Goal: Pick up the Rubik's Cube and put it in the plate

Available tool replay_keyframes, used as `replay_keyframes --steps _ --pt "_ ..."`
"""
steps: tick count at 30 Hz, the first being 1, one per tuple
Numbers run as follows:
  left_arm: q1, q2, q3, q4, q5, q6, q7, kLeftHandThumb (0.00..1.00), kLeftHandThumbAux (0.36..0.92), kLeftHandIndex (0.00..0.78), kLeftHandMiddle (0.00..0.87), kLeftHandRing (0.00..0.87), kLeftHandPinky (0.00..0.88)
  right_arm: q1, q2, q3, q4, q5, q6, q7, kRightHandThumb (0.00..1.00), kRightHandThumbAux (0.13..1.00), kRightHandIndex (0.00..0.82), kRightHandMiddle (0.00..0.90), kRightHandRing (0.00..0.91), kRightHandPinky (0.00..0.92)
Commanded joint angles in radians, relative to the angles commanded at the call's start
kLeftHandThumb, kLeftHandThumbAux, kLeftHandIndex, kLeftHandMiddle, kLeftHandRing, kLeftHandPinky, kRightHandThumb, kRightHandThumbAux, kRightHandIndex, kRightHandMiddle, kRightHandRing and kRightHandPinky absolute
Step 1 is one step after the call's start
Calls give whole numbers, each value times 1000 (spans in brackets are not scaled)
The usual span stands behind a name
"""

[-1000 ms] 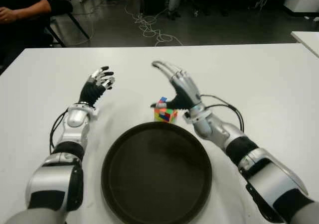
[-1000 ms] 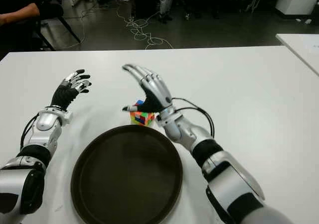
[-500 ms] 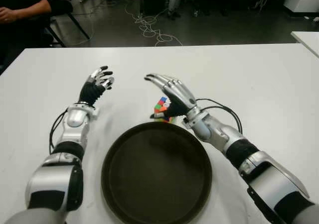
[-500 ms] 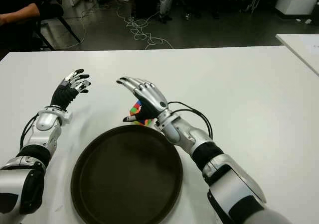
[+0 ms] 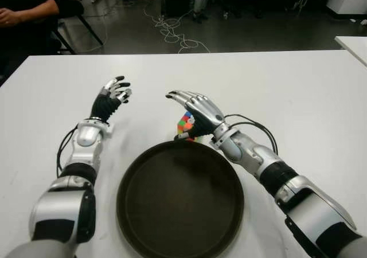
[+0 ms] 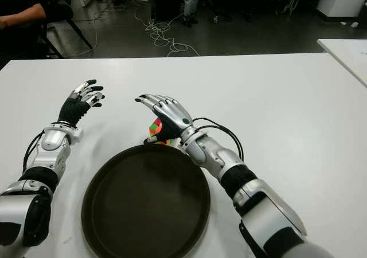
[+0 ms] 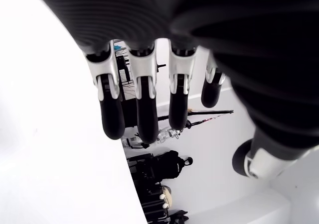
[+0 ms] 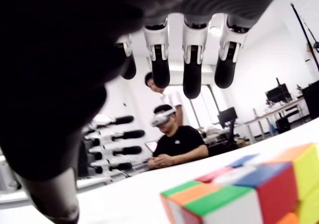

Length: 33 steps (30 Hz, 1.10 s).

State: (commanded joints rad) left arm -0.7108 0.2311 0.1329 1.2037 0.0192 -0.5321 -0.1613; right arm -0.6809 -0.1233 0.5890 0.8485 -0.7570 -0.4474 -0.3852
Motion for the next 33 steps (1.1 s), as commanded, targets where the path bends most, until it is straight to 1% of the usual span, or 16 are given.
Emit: replay_keyframes --steps 6,12,16,21,24,33 --pt "-2 1 1 1 -1 8 0 135 576 137 221 260 312 -4 0 4 -2 -8 51 27 0 764 130 148 160 177" --pt "-2 2 -2 3 3 6 4 132 567 131 218 257 312 -7 2 4 -2 -10 71 32 0 773 131 146 165 190" --pt "0 0 1 2 0 1 3 140 578 131 223 263 321 -10 2 3 -3 -12 82 35 0 766 127 146 164 187" --pt "0 0 3 1 -3 -1 2 143 578 136 227 262 312 -6 1 -6 -21 -5 106 54 0 762 120 143 162 183" --pt "-1 0 3 -1 -4 2 0 143 581 138 226 259 309 2 3 -13 -49 -4 147 75 0 766 119 141 165 192" --pt "-2 2 0 -1 -1 7 -3 148 580 142 229 264 318 30 1 -15 -144 -14 274 124 0 785 95 114 127 137"
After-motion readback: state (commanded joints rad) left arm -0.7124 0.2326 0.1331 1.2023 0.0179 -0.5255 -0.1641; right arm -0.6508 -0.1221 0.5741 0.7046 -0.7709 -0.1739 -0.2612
